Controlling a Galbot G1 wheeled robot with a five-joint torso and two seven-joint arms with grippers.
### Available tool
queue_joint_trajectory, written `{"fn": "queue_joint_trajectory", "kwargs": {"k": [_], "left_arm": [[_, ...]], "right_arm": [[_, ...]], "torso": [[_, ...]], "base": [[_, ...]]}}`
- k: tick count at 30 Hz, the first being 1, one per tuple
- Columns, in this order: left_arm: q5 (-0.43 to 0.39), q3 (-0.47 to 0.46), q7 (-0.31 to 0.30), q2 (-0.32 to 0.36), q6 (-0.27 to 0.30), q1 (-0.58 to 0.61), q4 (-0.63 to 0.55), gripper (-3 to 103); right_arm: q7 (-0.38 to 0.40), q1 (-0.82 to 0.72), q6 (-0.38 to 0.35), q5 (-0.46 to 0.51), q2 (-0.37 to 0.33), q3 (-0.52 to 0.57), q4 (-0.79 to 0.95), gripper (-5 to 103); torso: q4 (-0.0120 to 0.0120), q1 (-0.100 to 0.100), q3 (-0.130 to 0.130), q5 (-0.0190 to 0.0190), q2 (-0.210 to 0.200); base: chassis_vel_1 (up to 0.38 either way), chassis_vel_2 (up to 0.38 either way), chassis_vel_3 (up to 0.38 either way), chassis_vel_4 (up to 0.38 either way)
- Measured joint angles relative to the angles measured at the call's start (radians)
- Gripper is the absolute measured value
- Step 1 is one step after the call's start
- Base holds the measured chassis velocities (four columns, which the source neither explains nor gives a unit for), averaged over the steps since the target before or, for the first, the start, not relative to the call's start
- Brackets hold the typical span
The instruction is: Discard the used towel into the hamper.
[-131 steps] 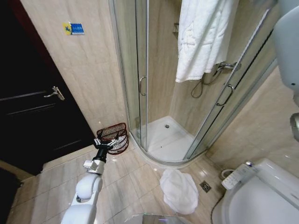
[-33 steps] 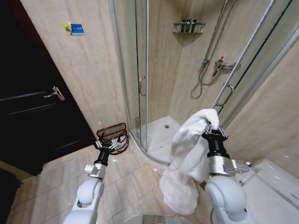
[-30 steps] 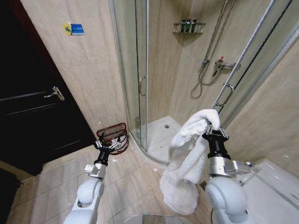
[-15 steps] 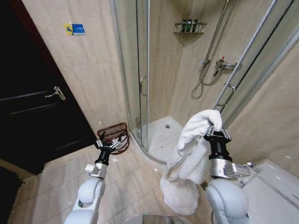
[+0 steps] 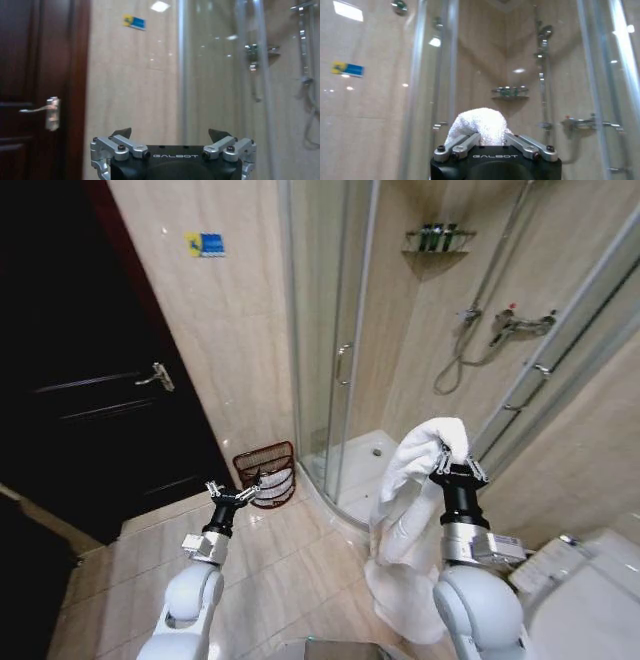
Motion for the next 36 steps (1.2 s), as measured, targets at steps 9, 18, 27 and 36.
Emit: {"fn": "queue_joint_trajectory", "kwargs": {"k": [9, 18, 27, 36], "left_arm": [[0.019, 0.013, -0.015, -0.003, -0.035, -0.006, 0.012, 100], [0.029, 0.04, -0.014, -0.012, -0.036, -0.005, 0.012, 100], [0.027, 0.033, -0.012, -0.006, 0.003, -0.006, 0.007, 100], [0.028, 0.019, -0.007, -0.003, 0.005, -0.003, 0.012, 100]], "right_arm": [[0.003, 0.003, 0.004, 0.032, -0.009, 0.013, -0.002, 6], [0.015, -0.01, 0.014, 0.043, -0.019, 0.036, -0.003, 6], [0.008, -0.002, 0.015, 0.043, -0.02, 0.023, -0.009, 6], [0.014, 0.007, 0.016, 0.035, -0.006, -0.004, -0.025, 6]], "torso": [[0.0001, 0.0, 0.0, -0.0001, 0.0], [-0.0001, 0.0, 0.0, 0.0008, 0.0], [-0.0001, 0.0, 0.0, 0.0006, 0.0], [0.0, 0.0, 0.0, 0.0003, 0.0]], "base": [[0.361, 0.375, -0.261, -0.262], [0.101, 0.045, -0.059, -0.085], [-0.061, -0.059, 0.028, 0.049], [0.044, 0.048, -0.009, 0.003]]}}
